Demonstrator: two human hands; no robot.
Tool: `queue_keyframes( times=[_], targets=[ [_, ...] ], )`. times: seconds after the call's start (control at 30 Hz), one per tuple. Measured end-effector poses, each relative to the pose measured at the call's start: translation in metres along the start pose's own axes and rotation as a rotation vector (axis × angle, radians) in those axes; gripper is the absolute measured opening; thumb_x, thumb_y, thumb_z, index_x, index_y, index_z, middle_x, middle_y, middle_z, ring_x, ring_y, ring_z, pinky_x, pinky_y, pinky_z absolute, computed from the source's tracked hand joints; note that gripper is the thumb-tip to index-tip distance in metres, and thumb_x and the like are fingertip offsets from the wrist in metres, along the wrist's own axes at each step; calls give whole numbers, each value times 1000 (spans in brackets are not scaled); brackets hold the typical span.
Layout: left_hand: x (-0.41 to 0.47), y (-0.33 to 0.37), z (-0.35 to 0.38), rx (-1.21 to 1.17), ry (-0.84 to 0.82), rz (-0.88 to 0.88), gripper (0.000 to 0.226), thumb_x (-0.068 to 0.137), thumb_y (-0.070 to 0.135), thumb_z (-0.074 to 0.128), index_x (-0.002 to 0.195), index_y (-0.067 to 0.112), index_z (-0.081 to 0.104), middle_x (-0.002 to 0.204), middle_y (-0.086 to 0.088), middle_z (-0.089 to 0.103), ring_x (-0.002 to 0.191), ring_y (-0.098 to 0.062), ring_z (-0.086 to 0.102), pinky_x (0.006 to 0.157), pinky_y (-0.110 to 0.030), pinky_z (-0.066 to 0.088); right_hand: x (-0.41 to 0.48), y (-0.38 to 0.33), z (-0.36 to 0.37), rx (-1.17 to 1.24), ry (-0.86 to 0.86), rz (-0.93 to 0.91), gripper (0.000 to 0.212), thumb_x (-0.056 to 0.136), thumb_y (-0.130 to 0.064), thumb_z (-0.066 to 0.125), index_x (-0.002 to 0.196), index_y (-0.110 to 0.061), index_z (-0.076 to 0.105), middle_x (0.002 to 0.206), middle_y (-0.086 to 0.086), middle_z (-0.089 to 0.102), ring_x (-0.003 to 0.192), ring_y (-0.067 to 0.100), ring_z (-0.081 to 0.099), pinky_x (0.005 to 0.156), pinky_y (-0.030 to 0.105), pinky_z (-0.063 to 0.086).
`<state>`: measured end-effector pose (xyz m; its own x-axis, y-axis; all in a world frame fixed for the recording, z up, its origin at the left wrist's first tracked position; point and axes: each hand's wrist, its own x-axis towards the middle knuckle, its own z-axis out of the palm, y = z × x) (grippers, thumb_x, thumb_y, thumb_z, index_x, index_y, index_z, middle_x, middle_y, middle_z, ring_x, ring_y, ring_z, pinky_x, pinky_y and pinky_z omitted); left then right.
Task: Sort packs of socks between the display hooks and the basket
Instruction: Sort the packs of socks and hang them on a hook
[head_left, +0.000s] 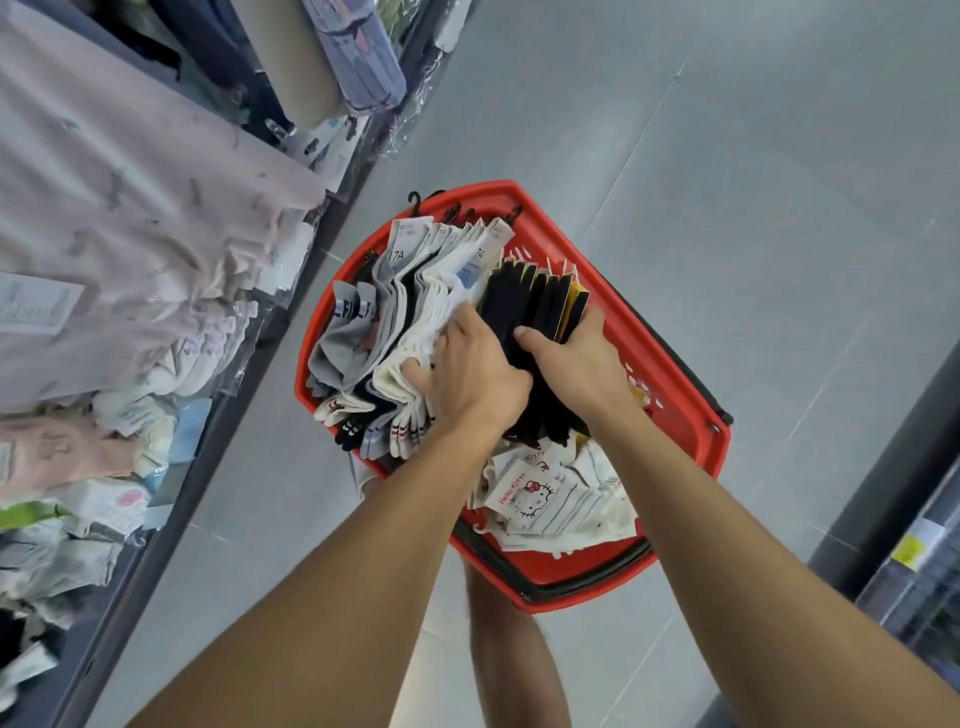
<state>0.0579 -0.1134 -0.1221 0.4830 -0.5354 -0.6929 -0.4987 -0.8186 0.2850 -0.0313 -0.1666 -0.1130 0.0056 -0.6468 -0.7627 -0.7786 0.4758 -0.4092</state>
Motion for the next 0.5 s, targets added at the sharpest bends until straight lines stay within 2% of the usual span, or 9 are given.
queue_keyframes(
  times=[0.1, 0.17, 0.23, 0.3, 0.37, 0.43, 0.5],
  targets=[
    [-2, 4, -6, 40, -115, -52, 66, 73, 31, 76, 131, 19, 47, 129, -2, 57, 122, -26, 52, 100, -49, 25, -1, 2, -1, 58, -13, 29, 73, 84, -52, 68, 137, -14, 34, 107, -2, 57, 86, 18, 59, 66, 29, 45],
    [-5, 4, -7, 13, -192, -67, 65, 72, 31, 75, 130, 22, 47, 128, -1, 54, 127, -26, 47, 102, -52, 22, -4, 6, -1, 78, -18, 53, 85, 81, -56, 71, 139, -10, 30, 110, 1, 59, 85, 18, 59, 62, 28, 44],
    [-11, 5, -5, 0, -224, -40, 68, 72, 31, 72, 134, 28, 43, 137, -3, 43, 136, -26, 35, 109, -57, 14, -7, 11, -1, 104, -14, 82, 98, 76, -59, 75, 143, -9, 23, 115, 4, 59, 90, 20, 62, 59, 26, 45],
    [-20, 6, -1, 11, -274, 5, 72, 76, 32, 67, 141, 29, 36, 147, -3, 34, 142, -25, 27, 114, -62, 4, -9, 17, -2, 176, -1, 110, 103, 71, -57, 79, 142, -12, 20, 114, 3, 60, 92, 18, 64, 59, 24, 46],
    [-32, 6, 3, -15, -307, 56, 71, 77, 33, 63, 142, 27, 34, 146, 2, 43, 141, -23, 36, 114, -67, -3, -9, 22, -3, 261, 22, 135, 95, 68, -54, 82, 134, -18, 23, 111, 2, 59, 90, 15, 64, 65, 28, 51],
    [-44, 3, 6, -51, -271, 114, 69, 74, 36, 60, 138, 27, 36, 137, 7, 51, 135, -21, 43, 114, -67, -8, -7, 26, -3, 294, 45, 145, 89, 63, -53, 84, 123, -24, 25, 109, 1, 58, 92, 17, 64, 73, 36, 55],
    [-59, -3, 11, -31, -223, 195, 77, 75, 39, 57, 145, 26, 29, 143, 7, 46, 141, -17, 36, 113, -63, -14, -4, 29, -3, 283, 52, 130, 89, 60, -51, 87, 118, -28, 23, 108, 0, 58, 93, 18, 64, 72, 35, 54]
  ],
)
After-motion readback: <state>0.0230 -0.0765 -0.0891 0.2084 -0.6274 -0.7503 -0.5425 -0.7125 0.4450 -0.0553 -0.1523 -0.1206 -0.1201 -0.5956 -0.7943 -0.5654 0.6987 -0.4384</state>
